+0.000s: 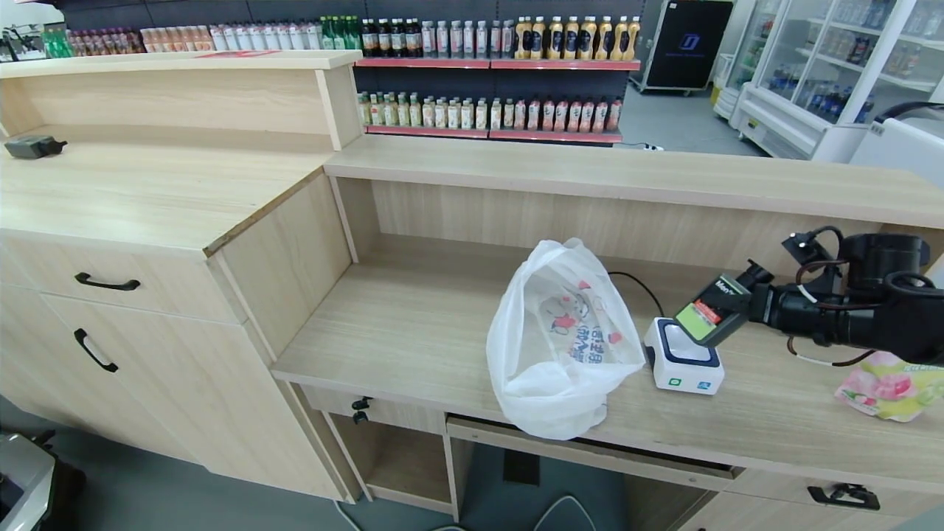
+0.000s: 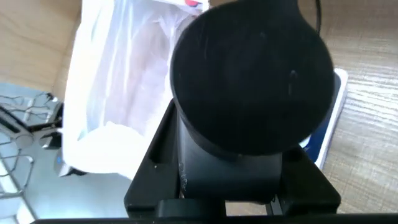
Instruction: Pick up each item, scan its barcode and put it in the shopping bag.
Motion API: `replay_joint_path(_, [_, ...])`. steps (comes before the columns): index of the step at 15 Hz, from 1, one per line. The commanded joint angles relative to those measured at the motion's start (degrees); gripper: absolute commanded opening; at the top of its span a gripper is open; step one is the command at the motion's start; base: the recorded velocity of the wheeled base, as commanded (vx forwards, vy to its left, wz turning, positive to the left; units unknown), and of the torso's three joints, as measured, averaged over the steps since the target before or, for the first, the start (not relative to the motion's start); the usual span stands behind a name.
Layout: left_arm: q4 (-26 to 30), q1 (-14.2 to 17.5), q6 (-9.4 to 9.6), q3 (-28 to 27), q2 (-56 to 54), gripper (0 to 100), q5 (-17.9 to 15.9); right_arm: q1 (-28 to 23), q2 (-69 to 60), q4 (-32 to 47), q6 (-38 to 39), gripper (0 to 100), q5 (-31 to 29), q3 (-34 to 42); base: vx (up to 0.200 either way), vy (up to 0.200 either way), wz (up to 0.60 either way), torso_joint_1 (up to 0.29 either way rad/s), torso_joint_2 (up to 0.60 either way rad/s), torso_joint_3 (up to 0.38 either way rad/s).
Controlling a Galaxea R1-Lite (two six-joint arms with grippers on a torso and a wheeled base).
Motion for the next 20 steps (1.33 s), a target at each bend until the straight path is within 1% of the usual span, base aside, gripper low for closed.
replay_joint_path(1, [0.0,0.0,0.00,0.0,0.0,0,0.0,1.9,2.0,-2.3,0.1,0,-1.3,-0.1,0.000,0.000,0.00,0.000,0.00,0.000])
replay_joint_path(3, [0.0,0.0,0.00,0.0,0.0,0,0.0,2.8,3.1,-5.6,0.2,0,-1.4,1.4,0.000,0.000,0.00,0.000,0.00,0.000])
replay_joint_path(5, [0.0,0.0,0.00,0.0,0.0,0,0.0,3.1,4.0,-6.8,0.4,0,-1.4,1.7,0.000,0.000,0.00,0.000,0.00,0.000])
replay_joint_path(13, [0.0,0.0,0.00,0.0,0.0,0,0.0,4.1,4.9,-7.1,1.2,0,-1.3,0.4,0.000,0.000,0.00,0.000,0.00,0.000])
replay_joint_path(14, [0.0,0.0,0.00,0.0,0.0,0,0.0,4.3,5.5,-8.4,1.2,0,-1.3,0.7,0.000,0.000,0.00,0.000,0.00,0.000])
replay_joint_path(17, [0.0,0.0,0.00,0.0,0.0,0,0.0,4.4,6.0,-8.9,1.3,0,-1.6,0.7,0.000,0.000,0.00,0.000,0.00,0.000])
replay_joint_path(18, [0.0,0.0,0.00,0.0,0.0,0,0.0,4.3,6.1,-8.9,1.3,0,-2.5,0.6,0.000,0.000,0.00,0.000,0.00,0.000])
replay_joint_path(19, [0.0,0.0,0.00,0.0,0.0,0,0.0,4.3,6.4,-8.9,1.2,0,-5.4,0.6,0.000,0.000,0.00,0.000,0.00,0.000])
replay_joint_path(20, [0.0,0.0,0.00,0.0,0.0,0,0.0,4.4,6.3,-8.9,1.2,0,-6.4,0.6,0.000,0.000,0.00,0.000,0.00,0.000])
